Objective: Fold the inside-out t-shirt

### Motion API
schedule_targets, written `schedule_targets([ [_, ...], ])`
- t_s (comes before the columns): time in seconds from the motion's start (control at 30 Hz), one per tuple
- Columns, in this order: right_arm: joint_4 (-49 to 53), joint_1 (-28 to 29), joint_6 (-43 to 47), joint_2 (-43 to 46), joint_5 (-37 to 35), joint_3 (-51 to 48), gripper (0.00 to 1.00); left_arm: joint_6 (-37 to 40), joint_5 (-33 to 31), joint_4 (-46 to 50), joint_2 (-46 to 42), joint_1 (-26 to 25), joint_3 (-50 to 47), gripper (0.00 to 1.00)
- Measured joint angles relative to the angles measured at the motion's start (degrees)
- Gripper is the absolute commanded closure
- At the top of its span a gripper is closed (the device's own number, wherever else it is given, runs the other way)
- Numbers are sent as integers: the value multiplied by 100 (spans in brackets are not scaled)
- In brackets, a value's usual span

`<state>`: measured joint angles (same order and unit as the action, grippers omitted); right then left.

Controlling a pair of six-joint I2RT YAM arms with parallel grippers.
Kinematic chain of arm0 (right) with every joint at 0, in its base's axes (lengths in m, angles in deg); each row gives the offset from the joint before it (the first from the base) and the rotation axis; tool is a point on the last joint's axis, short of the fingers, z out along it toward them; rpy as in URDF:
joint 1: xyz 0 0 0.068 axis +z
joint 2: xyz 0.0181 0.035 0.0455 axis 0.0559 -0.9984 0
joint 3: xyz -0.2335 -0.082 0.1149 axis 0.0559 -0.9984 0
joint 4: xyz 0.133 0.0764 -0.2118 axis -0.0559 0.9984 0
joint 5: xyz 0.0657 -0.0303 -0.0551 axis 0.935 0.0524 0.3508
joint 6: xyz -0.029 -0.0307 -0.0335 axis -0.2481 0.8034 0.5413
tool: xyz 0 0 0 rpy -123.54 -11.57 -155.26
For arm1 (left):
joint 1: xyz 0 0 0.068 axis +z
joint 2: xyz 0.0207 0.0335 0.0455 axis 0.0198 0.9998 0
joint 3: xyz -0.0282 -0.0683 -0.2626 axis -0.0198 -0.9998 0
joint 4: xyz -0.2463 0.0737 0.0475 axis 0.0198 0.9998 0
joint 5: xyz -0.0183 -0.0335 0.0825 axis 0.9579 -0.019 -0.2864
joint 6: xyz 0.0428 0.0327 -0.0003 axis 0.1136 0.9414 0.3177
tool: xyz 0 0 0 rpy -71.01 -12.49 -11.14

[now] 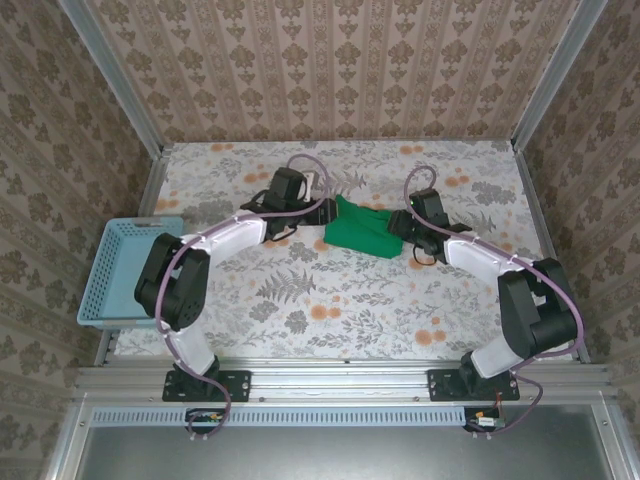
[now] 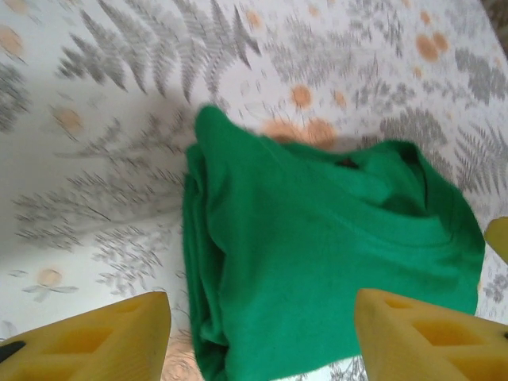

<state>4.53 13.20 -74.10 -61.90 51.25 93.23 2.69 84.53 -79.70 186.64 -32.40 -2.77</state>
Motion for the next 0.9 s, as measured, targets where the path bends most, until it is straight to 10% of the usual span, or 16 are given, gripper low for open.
schedule_targets([
  [0.47, -385, 0, -529, -431, 216, -566, 76, -402, 258, -511, 1045, -13, -302, 76],
  [0.9, 649, -9, -223, 918, -247, -326, 39, -490, -1650, 1484, -79, -769, 514, 37],
])
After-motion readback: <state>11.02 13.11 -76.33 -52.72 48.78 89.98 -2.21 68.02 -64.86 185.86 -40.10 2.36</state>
